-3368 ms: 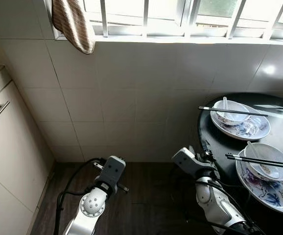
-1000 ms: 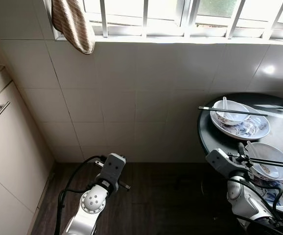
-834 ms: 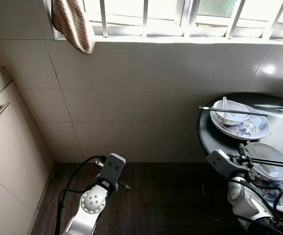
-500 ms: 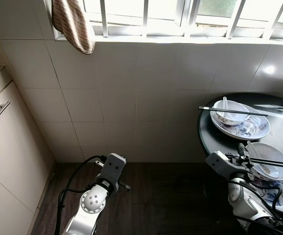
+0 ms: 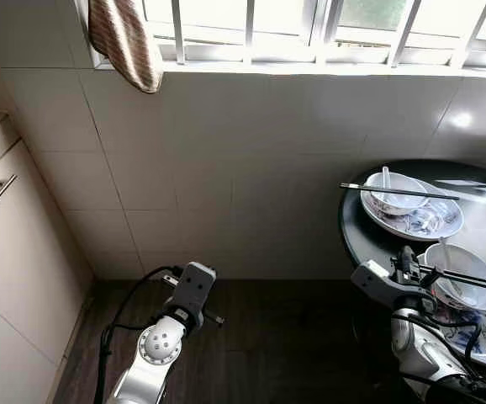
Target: Kitchen organization
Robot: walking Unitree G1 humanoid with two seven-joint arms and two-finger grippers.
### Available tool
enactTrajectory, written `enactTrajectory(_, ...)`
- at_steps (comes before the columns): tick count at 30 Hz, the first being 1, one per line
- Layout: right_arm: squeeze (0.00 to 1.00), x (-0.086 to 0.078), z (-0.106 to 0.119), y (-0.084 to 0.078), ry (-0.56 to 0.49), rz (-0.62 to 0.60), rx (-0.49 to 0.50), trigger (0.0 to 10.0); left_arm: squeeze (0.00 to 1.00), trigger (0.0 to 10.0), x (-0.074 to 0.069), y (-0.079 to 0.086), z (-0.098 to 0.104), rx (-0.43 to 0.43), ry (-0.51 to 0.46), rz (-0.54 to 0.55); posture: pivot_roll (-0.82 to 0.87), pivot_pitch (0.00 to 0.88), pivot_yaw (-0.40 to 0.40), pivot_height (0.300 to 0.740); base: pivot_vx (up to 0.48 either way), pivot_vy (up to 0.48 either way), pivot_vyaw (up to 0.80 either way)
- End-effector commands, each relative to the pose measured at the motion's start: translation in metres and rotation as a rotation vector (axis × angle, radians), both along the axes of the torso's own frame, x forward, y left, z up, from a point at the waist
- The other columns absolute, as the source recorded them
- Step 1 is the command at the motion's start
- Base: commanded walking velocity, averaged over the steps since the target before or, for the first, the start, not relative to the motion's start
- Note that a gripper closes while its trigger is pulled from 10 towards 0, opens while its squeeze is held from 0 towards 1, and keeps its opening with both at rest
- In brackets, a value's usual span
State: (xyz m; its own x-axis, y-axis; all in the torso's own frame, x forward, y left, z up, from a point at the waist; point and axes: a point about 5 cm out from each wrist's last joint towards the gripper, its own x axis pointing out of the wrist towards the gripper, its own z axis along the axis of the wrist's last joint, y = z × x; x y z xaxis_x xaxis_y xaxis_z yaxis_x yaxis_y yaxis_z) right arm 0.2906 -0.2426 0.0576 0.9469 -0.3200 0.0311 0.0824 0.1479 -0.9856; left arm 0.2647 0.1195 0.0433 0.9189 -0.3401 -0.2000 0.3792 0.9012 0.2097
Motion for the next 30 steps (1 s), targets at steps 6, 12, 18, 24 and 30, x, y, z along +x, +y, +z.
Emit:
enactTrajectory(6,0.00,-0.002,0.003,-0.001,-0.018,0.019,-0.097,0.0,0.00,10.0,0.002,0.000,-0.001,-0.014,0.017,0.005,0.10,0.000,-0.030,0.740,0.000,0.000,0.00)
enactTrajectory(12,0.00,0.004,0.019,0.005,-0.097,0.074,-0.184,0.0,0.00,10.0,0.003,0.000,-0.002,-0.020,0.020,0.004,0.09,0.000,-0.028,0.740,0.000,0.000,0.00)
enactTrajectory(18,0.00,0.011,0.038,0.015,-0.182,0.108,-0.125,0.0,0.00,10.0,0.003,0.000,-0.001,-0.027,0.023,0.004,0.09,0.000,-0.028,0.740,0.000,0.000,0.00)
enactTrajectory(24,0.00,0.023,0.087,0.063,-0.368,0.316,-0.025,1.8,0.00,10.0,0.004,-0.001,0.000,-0.029,0.013,0.008,0.09,0.000,-0.026,0.740,0.000,0.000,0.80)
enactTrajectory(30,0.00,0.017,0.102,0.110,-0.397,0.593,0.071,10.0,0.00,10.0,0.005,-0.001,0.002,-0.037,-0.004,0.017,0.10,0.000,-0.032,0.740,0.000,0.000,0.80)
